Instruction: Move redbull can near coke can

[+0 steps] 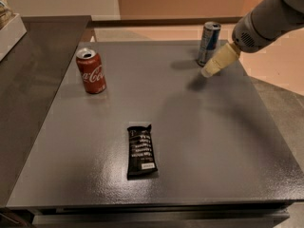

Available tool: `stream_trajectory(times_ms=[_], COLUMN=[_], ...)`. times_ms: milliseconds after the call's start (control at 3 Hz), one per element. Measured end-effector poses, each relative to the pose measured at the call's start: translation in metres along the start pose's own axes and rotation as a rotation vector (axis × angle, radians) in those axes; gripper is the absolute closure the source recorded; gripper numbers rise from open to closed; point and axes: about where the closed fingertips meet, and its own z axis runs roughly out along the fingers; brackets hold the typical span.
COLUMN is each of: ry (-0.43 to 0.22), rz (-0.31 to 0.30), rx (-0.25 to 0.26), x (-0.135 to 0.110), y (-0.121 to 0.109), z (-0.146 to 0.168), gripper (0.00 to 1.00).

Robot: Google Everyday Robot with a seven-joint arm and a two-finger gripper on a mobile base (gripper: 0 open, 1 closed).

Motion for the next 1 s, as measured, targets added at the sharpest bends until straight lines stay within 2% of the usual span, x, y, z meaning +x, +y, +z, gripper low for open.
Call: stream_trajectory(times_ms=[667,1000], ry=[-0.134,-0.187], rz=[0.170,0.235], rx=[0.028,0.032], x=[-0.024,-0.034], y=[-0.043,-0.060], z=[0.053,0.072], gripper=[0.00,0.00])
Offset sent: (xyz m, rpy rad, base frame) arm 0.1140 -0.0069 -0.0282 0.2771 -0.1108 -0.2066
